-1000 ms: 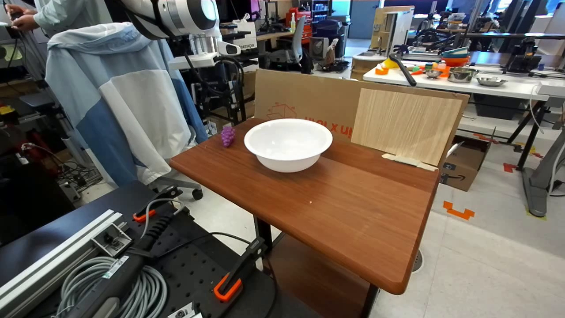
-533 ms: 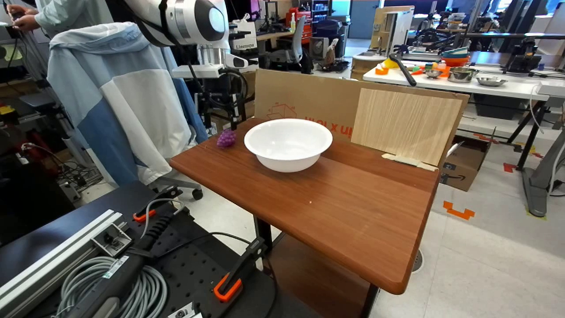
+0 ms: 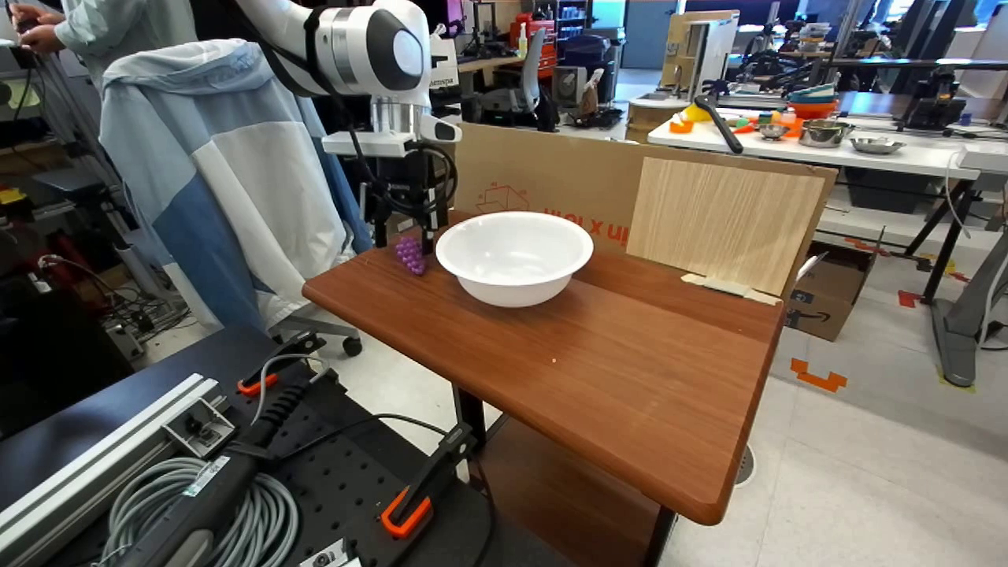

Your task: Pick up the purple toy from the table and put it in the white dish.

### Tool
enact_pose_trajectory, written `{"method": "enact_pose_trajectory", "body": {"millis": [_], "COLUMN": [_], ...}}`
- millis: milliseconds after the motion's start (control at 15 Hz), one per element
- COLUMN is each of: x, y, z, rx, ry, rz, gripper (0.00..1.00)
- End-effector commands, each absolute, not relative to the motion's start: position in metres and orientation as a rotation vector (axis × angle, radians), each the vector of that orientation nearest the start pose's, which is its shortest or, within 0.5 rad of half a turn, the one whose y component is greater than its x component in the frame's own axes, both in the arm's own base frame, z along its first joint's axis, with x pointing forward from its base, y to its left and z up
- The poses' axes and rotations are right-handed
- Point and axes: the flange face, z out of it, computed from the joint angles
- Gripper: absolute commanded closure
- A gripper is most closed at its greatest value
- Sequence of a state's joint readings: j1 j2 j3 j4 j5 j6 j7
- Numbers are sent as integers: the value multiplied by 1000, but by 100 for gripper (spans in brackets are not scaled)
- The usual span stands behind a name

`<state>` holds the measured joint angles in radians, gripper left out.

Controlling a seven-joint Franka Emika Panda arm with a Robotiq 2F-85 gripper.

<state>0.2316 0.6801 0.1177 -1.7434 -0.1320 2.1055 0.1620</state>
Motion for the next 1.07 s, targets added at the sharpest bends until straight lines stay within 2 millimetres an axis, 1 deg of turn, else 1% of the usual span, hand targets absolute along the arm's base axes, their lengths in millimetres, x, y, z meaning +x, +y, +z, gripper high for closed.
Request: {"method": "enact_pose_trajectory", "body": {"millis": [0, 133, 267, 333, 400, 467, 600, 733, 800, 933, 1000], "x": [582, 581, 580, 579, 577, 576, 568, 553, 544, 530, 527], "y": [194, 188, 184, 184, 184, 185, 190, 192, 190, 177, 164], "z": [172, 171, 174, 179, 184, 192, 212, 242, 258, 289, 301], "rx": [-3145, -3138, -3126, -3119, -3119, -3117, -3116, -3128, -3128, -3118, -3108], "ry": [-382, -359, -328, -315, -307, -313, -315, -323, -321, -284, -231], "rz": [482, 492, 489, 481, 463, 439, 370, 290, 246, 149, 104], "gripper": [26, 42, 58, 64, 73, 77, 77, 77, 77, 77, 77]}}
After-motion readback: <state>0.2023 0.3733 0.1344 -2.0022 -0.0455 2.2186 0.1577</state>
